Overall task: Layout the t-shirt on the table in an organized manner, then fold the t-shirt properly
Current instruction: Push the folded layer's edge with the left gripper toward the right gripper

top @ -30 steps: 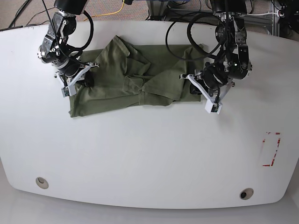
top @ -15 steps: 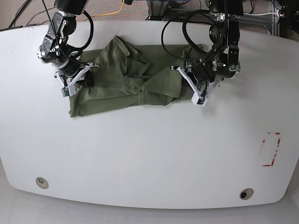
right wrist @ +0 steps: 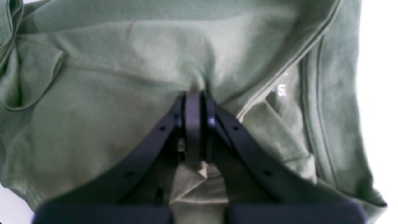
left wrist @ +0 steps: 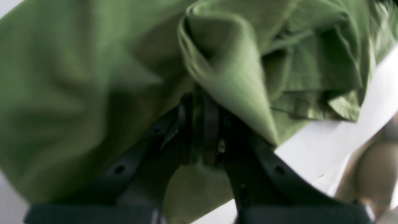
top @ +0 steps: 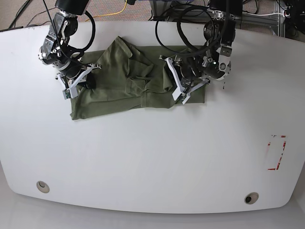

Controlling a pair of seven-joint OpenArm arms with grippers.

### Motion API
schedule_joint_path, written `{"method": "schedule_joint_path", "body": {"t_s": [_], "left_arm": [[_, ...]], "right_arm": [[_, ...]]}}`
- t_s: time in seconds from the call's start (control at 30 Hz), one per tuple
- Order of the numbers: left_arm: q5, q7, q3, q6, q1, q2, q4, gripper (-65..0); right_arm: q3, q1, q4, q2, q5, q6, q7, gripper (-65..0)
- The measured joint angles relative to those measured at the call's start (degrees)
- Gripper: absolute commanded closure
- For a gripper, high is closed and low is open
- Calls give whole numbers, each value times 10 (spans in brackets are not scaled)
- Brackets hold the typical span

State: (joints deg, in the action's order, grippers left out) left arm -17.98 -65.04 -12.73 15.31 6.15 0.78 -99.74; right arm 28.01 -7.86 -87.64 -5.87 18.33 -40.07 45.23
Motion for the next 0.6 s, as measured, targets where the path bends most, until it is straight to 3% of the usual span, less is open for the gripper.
{"method": "schedule_joint_path", "body": {"t_s": [0.17,0.37,0.47,0.6], "left_arm": [[1,0,-57,38,-1,0,1,-54],[-2,0,-126,124,-3,2,-1,-53],[-3,-3,-132,161,-1,-3,-14,-53],[-2,-1,-114,179,-3,-21,-50,-51]], "right_arm": [[0,0,0,0,0,0,0,-6],[0,0,0,0,0,0,0,-6],[0,0,0,0,0,0,0,-6],[0,1,0,0,0,0,2,-6]]}}
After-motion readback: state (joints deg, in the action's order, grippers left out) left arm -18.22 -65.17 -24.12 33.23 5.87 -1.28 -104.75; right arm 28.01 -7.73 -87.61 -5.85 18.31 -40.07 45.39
